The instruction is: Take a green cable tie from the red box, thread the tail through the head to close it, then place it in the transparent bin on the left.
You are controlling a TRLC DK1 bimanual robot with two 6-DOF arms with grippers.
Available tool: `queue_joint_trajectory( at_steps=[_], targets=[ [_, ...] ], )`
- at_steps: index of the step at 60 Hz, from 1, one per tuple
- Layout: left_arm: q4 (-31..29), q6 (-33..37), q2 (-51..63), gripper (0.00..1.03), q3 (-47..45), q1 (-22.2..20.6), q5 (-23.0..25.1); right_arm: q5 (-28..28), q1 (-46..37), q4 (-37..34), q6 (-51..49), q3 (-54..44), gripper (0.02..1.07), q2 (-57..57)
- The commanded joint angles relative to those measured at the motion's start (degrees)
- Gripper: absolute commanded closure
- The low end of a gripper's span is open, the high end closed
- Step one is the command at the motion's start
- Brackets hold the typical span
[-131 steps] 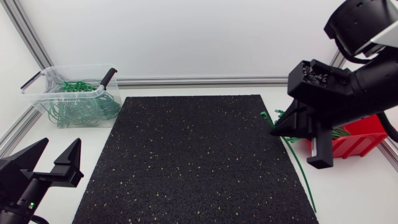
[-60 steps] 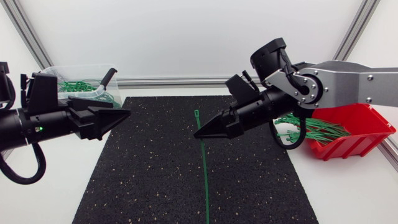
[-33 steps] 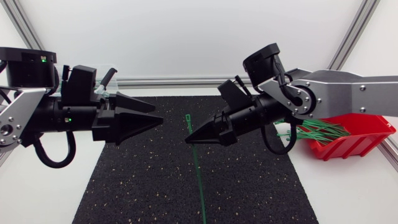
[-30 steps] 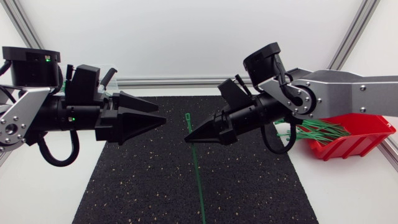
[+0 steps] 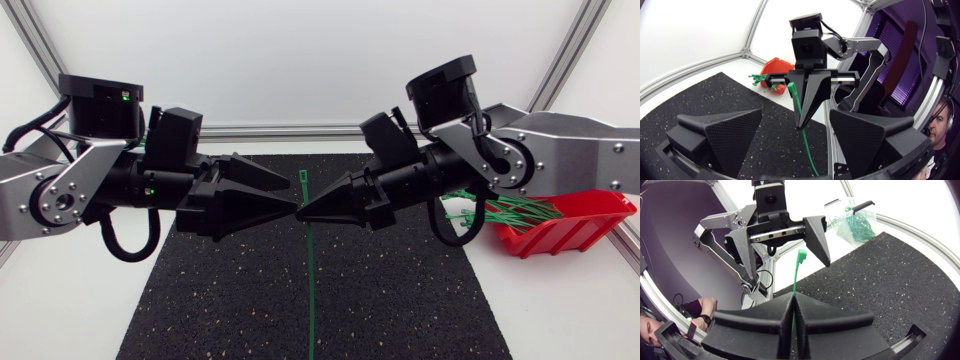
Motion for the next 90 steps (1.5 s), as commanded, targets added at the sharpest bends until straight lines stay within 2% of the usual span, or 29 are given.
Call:
queue_joint_trajectory(
  at_steps=[1, 12, 22, 28, 33, 40, 48, 54, 64, 78, 90],
  targets=[
    [1.67, -1.91, 1.43, 0.12, 2.76, -1.61, 1.00, -0.48, -0.36, 0.85, 1.44, -1.83, 1.01, -0.76],
    [4.75, -4.37, 3.10, 0.17, 3.03, -3.63, 1.00, -0.65, -1.42, 1.65, 1.44, -2.18, 1.01, -1.99],
    [4.92, -4.37, 2.49, 0.21, 2.06, -4.07, 1.00, -0.83, -1.77, 2.44, 1.44, -2.27, 1.01, -2.52],
    [5.01, -4.81, 2.49, 0.27, 2.24, -4.07, 1.00, -0.83, -1.42, 2.88, 1.44, -2.27, 1.01, -2.43],
    [5.10, -4.90, 2.57, 0.38, 2.24, -4.16, 1.00, -0.83, -1.15, 3.23, 1.44, -2.27, 1.01, -2.34],
    [5.71, -5.33, 3.01, 0.39, 2.24, -4.16, 1.00, -0.83, -1.15, 3.58, 1.44, -2.36, 1.01, -2.08],
    [6.51, -5.95, 3.89, 0.49, 2.33, -4.07, 1.09, -0.83, -0.80, 4.55, 1.44, -2.97, 1.01, -1.99],
    [6.68, -6.21, 4.33, 0.62, 2.59, -4.16, 1.00, -0.83, -0.62, 4.63, 1.44, -2.97, 1.01, -2.08],
    [8.17, -7.36, 4.51, 0.63, 2.59, -3.90, 1.00, -0.74, -0.27, 4.81, 1.44, -3.06, 1.01, -1.99],
    [9.67, -8.50, 4.68, 0.79, 2.33, -3.46, 1.00, -0.65, -0.27, 5.42, 1.44, -3.24, 1.01, -2.43],
    [9.84, -8.50, 4.68, 0.79, 1.89, -3.28, 1.00, -0.56, -0.54, 6.04, 1.44, -3.68, 1.01, -2.87]
  ],
)
